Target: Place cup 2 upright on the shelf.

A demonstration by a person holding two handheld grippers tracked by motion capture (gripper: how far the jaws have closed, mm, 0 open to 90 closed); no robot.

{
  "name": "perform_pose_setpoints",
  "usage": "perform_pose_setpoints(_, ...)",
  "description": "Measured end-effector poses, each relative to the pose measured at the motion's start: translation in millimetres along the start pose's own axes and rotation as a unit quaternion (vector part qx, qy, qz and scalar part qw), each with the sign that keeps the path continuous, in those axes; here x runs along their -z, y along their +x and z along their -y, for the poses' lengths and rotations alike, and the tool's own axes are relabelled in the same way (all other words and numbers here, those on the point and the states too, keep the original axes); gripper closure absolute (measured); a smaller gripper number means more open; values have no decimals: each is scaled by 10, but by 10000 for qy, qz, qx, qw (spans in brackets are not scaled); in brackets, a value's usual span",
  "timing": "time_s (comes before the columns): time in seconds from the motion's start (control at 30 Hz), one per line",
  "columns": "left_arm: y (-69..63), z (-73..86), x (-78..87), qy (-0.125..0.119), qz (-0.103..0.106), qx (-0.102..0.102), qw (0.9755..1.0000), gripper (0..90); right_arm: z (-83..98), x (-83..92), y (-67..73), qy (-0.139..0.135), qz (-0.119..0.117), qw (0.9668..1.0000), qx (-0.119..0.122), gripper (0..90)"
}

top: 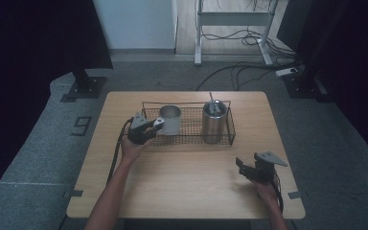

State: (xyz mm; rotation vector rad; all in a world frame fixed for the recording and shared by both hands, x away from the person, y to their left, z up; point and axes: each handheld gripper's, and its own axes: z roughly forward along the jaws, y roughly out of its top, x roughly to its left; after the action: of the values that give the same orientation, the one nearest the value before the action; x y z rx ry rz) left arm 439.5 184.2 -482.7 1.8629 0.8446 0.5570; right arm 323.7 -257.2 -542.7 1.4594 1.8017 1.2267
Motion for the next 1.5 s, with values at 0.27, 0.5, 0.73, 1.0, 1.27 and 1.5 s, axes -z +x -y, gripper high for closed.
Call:
perform_pose_setpoints(0.27, -11, 8, -31, 90, -8, -18, 10000, 719, 1, -4, -3, 4, -1, 10000, -4, 150)
perform_pose_setpoints(0.5, -14, 21, -56, 167, -10, -21, 9999, 718, 2, -2, -6, 22, 7, 10000, -5, 150)
perform_pose_setpoints(0.73, -16, 27, -75, 220, -3, -15, 9998, 718, 2, -1, -6, 21, 7, 10000, -3, 150)
perform_pose_setpoints(1.0, -21, 36, -99, 323, -18, -47, 9995, 718, 2, -1, -9, 11, 7, 10000, -5, 151)
perform_pose_setpoints(1.27, -24, 61, -129, 419, -44, -86, 9991, 717, 2, 4, -12, -4, 16, 10000, -15, 150)
perform_pose_setpoints(1.5, -6, 75, -122, 412, -11, 3, 9991, 716, 1, 6, -15, -10, 19, 10000, -15, 151)
